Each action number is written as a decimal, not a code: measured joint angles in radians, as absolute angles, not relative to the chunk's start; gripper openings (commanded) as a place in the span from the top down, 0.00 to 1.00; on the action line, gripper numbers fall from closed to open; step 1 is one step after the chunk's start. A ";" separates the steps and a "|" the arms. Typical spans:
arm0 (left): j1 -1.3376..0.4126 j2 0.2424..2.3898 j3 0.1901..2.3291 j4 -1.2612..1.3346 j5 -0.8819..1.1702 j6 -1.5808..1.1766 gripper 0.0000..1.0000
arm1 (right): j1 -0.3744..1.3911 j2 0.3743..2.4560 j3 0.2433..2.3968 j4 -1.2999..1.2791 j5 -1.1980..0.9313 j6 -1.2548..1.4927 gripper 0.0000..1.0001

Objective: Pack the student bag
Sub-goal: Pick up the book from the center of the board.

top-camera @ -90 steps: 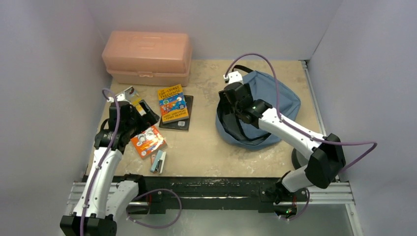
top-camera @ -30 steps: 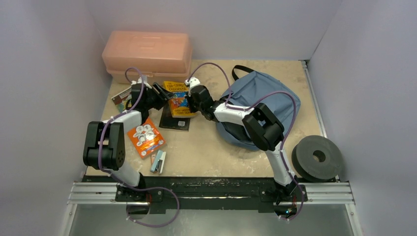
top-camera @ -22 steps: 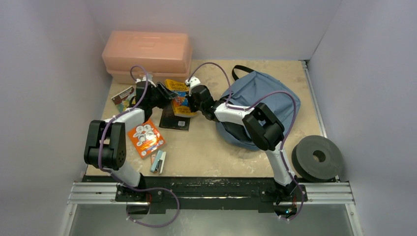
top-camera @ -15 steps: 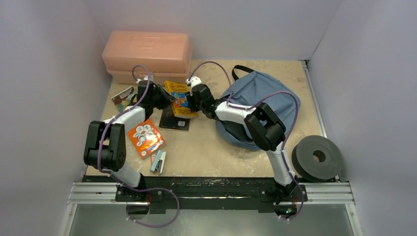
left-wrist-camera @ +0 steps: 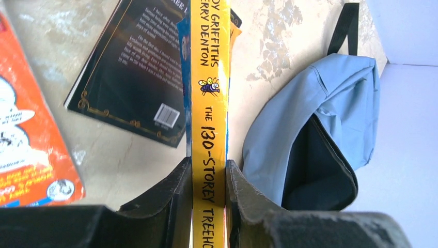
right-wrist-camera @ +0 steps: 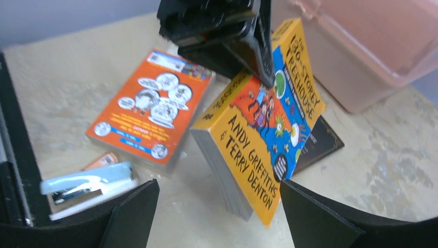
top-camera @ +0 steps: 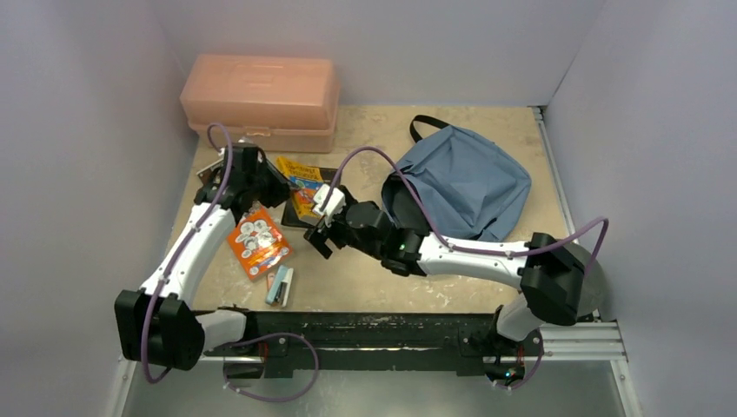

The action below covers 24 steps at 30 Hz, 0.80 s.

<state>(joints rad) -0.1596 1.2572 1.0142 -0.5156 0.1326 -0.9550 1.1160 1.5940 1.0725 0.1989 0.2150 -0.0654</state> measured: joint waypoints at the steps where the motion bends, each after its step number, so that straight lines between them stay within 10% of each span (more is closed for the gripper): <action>1: -0.160 1.233 1.014 -0.540 0.130 -0.963 1.00 | 1.132 1.575 1.065 0.224 0.216 -0.072 0.08; 17: -0.174 1.037 1.014 -0.757 0.101 -1.040 1.00 | 1.284 1.767 1.132 0.430 0.562 -0.195 0.10; 21: -0.174 1.022 1.014 -0.772 0.107 -1.061 1.00 | 1.287 1.785 1.134 0.450 0.677 -0.201 0.39; 24: -0.173 1.008 1.015 -0.758 0.113 -1.090 0.92 | 1.293 1.785 1.135 0.463 0.718 -0.192 0.98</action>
